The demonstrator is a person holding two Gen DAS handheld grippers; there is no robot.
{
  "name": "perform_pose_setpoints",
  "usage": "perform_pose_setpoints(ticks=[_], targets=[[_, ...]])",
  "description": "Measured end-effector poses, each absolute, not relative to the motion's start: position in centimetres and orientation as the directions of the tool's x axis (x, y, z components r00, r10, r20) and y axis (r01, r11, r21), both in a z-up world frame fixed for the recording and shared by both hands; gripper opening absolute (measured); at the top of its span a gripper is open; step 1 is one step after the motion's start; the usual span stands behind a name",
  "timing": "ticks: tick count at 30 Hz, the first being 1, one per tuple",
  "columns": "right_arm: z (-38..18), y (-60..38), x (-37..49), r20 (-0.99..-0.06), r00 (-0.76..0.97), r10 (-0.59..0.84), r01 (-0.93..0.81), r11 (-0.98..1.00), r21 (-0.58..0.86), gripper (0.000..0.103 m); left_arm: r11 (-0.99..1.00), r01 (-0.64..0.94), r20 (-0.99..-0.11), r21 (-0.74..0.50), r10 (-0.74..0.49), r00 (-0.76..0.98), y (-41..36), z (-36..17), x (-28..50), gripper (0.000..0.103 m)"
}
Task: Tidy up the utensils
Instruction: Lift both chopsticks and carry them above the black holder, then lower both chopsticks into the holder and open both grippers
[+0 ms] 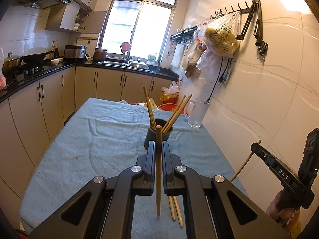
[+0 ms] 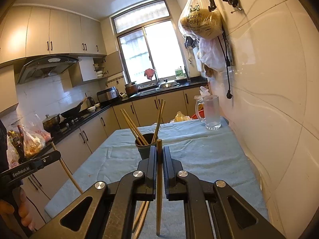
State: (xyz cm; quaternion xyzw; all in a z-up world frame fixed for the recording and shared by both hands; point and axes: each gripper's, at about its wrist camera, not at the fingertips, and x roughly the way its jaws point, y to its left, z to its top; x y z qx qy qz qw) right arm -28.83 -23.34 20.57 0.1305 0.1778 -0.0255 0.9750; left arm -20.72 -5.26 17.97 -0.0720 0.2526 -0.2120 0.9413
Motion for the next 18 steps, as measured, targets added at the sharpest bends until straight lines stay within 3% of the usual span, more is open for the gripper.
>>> perform_pose_setpoints(ticks=[11, 18], targets=[[23.3, -25.4, -23.9, -0.357, 0.933, 0.05, 0.046, 0.965, 0.256, 0.006, 0.893, 0.393, -0.403, -0.221, -0.451, 0.796, -6.0, 22.6, -16.0, 0.005], [26.6, -26.7, -19.0, -0.297, 0.953, 0.062, 0.024, 0.96, 0.279, 0.006, 0.906, 0.391, -0.33, -0.162, -0.424, 0.844, -7.8, 26.3, -11.6, 0.005]])
